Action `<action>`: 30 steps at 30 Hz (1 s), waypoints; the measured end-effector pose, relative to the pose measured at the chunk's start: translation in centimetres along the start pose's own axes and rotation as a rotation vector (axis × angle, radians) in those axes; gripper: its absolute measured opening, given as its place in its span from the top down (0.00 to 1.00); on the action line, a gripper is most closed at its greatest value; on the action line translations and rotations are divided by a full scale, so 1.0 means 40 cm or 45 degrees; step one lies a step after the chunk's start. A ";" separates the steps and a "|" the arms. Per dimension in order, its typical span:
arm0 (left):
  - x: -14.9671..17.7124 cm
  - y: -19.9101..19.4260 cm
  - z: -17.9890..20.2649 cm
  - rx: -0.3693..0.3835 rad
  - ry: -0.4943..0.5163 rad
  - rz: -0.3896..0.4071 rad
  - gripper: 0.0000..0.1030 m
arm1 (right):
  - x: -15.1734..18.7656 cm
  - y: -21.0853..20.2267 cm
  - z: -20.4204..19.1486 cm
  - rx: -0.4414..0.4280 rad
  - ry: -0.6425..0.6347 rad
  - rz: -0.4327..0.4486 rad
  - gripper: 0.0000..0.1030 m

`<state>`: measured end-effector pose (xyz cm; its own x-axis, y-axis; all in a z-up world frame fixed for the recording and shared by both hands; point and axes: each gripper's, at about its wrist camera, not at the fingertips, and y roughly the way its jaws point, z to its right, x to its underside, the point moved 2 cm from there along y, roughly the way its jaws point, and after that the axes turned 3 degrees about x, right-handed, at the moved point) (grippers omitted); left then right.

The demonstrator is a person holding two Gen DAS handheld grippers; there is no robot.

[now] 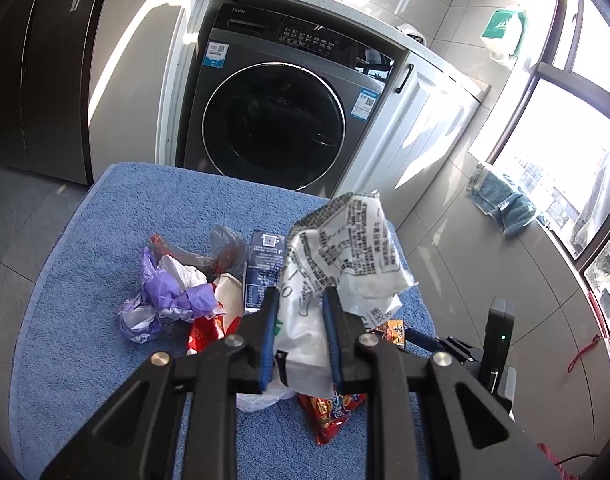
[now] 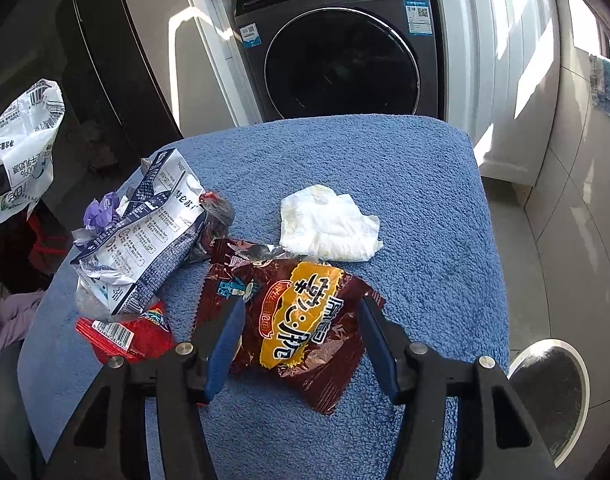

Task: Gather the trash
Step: 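Grasp the white printed plastic bag with left gripper while right gripper grasps brown snack bag, then carry both held bags over the steel trash bin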

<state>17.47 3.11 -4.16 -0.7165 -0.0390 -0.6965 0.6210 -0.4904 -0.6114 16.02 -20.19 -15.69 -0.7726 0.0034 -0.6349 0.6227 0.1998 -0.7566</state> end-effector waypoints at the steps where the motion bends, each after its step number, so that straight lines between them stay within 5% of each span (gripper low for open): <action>1: 0.003 -0.002 -0.002 -0.004 0.001 0.000 0.80 | 0.004 0.008 -0.006 0.020 -0.011 -0.009 0.47; 5: 0.018 -0.006 0.000 -0.015 0.014 -0.007 0.80 | 0.017 -0.002 -0.020 0.002 -0.033 0.006 0.93; 21: 0.069 -0.022 0.140 0.002 0.138 -0.044 0.80 | 0.040 -0.271 0.033 -0.041 0.030 0.268 0.97; 30: 0.124 0.141 0.450 0.188 0.389 -0.205 0.80 | 0.133 -0.424 0.282 0.215 0.201 0.338 0.97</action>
<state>11.71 -15.53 -4.30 -0.6598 0.2994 -0.6892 0.4395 -0.5902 -0.6771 2.76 -34.61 -8.01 -0.5823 0.1879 -0.7910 0.8061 0.0065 -0.5918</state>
